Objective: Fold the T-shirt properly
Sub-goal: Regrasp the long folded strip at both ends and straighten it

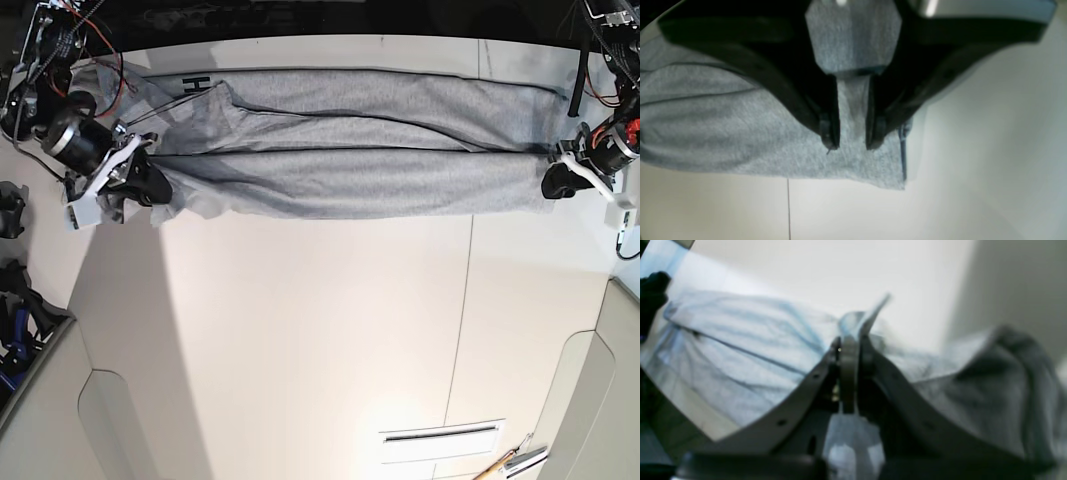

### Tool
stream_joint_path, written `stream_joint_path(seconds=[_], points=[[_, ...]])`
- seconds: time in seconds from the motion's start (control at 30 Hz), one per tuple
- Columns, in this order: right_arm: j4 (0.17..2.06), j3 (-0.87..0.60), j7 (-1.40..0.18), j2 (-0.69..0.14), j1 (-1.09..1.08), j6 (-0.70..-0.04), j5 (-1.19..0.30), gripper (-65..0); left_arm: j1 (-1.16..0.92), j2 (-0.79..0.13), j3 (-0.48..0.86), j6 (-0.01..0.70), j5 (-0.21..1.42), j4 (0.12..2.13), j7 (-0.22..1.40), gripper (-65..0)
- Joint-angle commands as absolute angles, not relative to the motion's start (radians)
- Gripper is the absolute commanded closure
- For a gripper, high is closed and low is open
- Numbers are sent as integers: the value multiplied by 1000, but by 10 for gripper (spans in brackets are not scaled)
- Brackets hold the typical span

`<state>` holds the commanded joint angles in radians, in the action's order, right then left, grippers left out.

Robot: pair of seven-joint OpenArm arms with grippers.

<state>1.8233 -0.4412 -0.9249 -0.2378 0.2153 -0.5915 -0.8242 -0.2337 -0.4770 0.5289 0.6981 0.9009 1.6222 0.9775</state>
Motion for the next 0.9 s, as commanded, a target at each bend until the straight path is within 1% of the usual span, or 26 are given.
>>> stream_joint_path(seconds=[0.1,0.27,0.3,0.37,0.4,0.43,0.47,0.5,0.6,0.67,0.8,0.83,0.87,0.9], points=[[1868,-474,-925,-238,286,-591,-831,0,-234,-477,529,698,901,1622,978,-182],[1866,-478,-924,-237,353,-591,-799,0,-234,-477,530,698,902,1622,985,-183],[1863,-478,-924,-237,361,-590,-781,0,-234,-477,530,698,902,1622,986,-207],[1847,-478,-924,-238,367,-590,-766,-1,-236,-477,530,698,914,1622,994,-292],[1842,-478,-924,-237,370,-588,-764,-96,-236,-477,531,698,927,1622,1009,-320],[1840,-478,-924,-238,373,-587,-764,-191,-236,-477,532,698,941,1622,1032,-327],[1840,-478,-924,-237,375,-587,-764,-261,-236,-477,532,698,952,1622,1049,-327],[1840,-478,-925,-238,375,-587,-763,-298,-236,-477,532,698,955,1622,1059,-327],[1840,-479,-925,-238,374,-587,-794,-299,-236,-477,535,698,954,1622,1060,-327],[1848,-481,-925,-238,374,-587,-813,-299,-236,-477,550,684,954,1622,1060,-327],[1915,-493,-925,-237,374,-587,-832,-298,-236,-477,638,685,954,1622,1061,-327],[1942,-494,-924,-237,374,-587,-831,-272,-237,-477,661,685,954,1622,1069,-327],[1970,-494,-924,-233,374,-587,-830,-216,-237,-477,675,685,954,1622,1080,-327],[1993,-493,-920,-229,372,-587,-830,-133,-239,-477,681,685,955,1622,1086,-327]])
